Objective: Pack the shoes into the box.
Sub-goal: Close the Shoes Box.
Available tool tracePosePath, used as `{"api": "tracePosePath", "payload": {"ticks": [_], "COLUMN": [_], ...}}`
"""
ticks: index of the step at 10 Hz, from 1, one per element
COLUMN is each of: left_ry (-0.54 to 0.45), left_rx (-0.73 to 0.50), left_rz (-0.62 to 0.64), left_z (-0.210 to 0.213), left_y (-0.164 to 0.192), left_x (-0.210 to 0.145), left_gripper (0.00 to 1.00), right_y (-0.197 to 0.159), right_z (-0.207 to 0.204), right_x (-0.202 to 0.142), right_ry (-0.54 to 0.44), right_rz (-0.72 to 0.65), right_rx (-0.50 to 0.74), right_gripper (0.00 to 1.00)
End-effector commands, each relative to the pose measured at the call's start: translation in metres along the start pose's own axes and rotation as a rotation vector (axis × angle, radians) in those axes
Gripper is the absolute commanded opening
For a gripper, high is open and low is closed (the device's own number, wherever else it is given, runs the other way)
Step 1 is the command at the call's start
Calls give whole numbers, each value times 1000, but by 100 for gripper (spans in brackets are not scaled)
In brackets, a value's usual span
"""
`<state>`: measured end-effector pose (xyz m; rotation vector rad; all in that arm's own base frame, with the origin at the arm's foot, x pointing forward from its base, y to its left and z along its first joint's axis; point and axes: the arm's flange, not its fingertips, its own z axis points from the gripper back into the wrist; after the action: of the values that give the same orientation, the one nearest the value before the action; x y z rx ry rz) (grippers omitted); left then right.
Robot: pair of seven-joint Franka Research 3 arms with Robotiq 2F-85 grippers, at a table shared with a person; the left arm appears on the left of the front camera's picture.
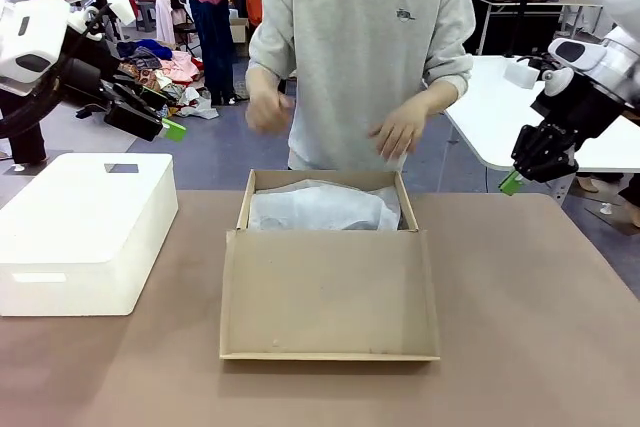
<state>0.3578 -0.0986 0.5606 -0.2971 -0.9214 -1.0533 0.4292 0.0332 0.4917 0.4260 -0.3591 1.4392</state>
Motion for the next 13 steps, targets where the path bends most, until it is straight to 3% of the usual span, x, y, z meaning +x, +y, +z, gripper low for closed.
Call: {"api": "tracePosePath", "payload": {"ticks": [1, 5, 11, 13], "left_ry": [-10, -10, -10, -10], "left_rx": [-11, -11, -11, -11], "left_rz": [-2, -2, -2, -2], "left_z": [0, 0, 0, 0], "left_y": [1, 1, 1, 1], "left_x": [-1, -1, -1, -1], "left_gripper": [100, 100, 100, 100], "right_y": [-1, 0, -29, -35], "right_z": [0, -1, -56, -78], "right_x": [3, 2, -30, -41], "right_ry": [-6, 5, -148, -188], "right_rz": [-6, 2, 216, 235], "right_rx": [-10, 0, -22, 47], "right_gripper": [2, 2, 2, 2]}}
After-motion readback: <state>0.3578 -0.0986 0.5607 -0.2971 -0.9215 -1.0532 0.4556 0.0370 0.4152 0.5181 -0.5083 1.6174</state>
